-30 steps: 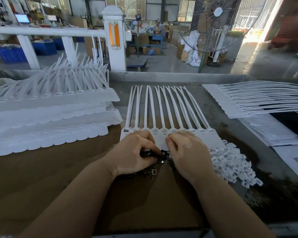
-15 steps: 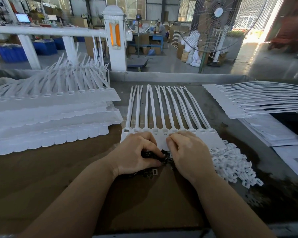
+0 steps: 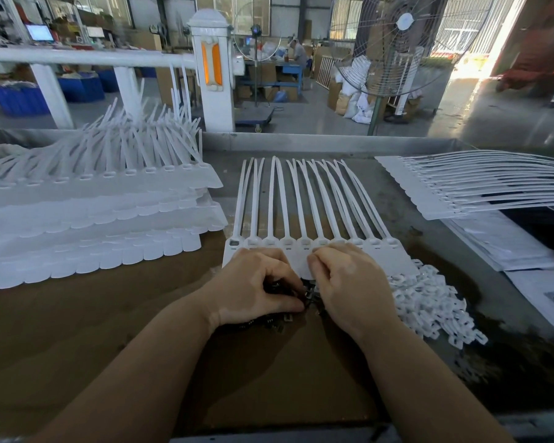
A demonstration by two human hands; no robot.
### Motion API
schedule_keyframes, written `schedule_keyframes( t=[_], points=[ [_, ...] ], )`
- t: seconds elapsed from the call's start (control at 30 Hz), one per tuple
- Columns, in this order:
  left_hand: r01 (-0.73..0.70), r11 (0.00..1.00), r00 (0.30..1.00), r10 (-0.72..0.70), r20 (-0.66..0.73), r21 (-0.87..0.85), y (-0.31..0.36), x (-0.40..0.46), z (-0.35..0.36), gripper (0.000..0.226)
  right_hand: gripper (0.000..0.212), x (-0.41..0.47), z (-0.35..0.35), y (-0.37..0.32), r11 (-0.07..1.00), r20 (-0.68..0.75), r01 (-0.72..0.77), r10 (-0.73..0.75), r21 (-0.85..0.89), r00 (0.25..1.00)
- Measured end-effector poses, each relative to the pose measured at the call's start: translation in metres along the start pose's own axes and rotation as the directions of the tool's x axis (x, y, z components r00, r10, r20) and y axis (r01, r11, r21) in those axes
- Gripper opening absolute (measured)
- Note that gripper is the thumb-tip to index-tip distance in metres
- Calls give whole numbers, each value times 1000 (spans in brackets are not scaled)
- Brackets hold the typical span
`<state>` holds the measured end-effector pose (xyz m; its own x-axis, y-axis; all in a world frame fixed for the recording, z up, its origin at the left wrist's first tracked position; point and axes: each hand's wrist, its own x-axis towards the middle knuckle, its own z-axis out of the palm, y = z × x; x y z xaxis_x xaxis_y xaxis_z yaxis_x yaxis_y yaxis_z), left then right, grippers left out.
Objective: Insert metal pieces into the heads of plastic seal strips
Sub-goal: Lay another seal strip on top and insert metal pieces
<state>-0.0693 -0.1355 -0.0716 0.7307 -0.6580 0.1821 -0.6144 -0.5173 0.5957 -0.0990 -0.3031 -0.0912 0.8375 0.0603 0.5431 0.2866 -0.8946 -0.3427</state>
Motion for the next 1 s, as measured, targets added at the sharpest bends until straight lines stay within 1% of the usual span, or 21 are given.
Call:
schedule_keyframes(
  t=[0.07,0.23,0.33,0.4,0.57,0.67,0.73,0.8,0.87,0.93,1.0],
  points=[
    [-2,1000,1000,2,6,16,0,0,0,15,21,0,0,0,1000,-4,3,-3,2,1000],
    [8,1000,1000,-8,22,10,1,0,0,9,23,0,-1,1,1000,10,-3,3,-3,1000],
    [26,998,999,-24,26,-58,2,0,0,6,23,0,-1,1,1000,18,-6,6,-9,1000],
    [41,993,999,-37,33,-111,2,0,-1,9,23,0,-1,1,1000,18,-10,10,-7,1000],
    [52,991,998,-48,40,-122,2,0,-2,13,22,0,-1,0,1000,15,-10,10,0,1000],
    [58,982,998,-64,-27,-178,3,-2,-5,11,21,0,-1,0,1000,8,-13,13,0,1000],
    [54,972,984,-90,-151,-228,1,-2,-6,7,21,-1,-1,-1,1000,9,-13,13,1,1000],
    [67,956,937,-159,-312,-285,-3,-2,-6,7,22,-1,-1,-1,1000,16,-12,12,-4,1000],
    [101,918,853,-279,-441,-384,-9,0,-7,12,24,-1,-1,-1,1000,25,-11,12,-12,1000],
    [130,890,768,-369,-523,-436,-18,3,-8,17,24,-1,-2,-1,1000,31,-14,14,-11,999],
    [169,869,710,-435,-554,-466,-25,4,-8,16,24,-1,-2,-2,1000,39,-17,17,-13,999]
  ],
)
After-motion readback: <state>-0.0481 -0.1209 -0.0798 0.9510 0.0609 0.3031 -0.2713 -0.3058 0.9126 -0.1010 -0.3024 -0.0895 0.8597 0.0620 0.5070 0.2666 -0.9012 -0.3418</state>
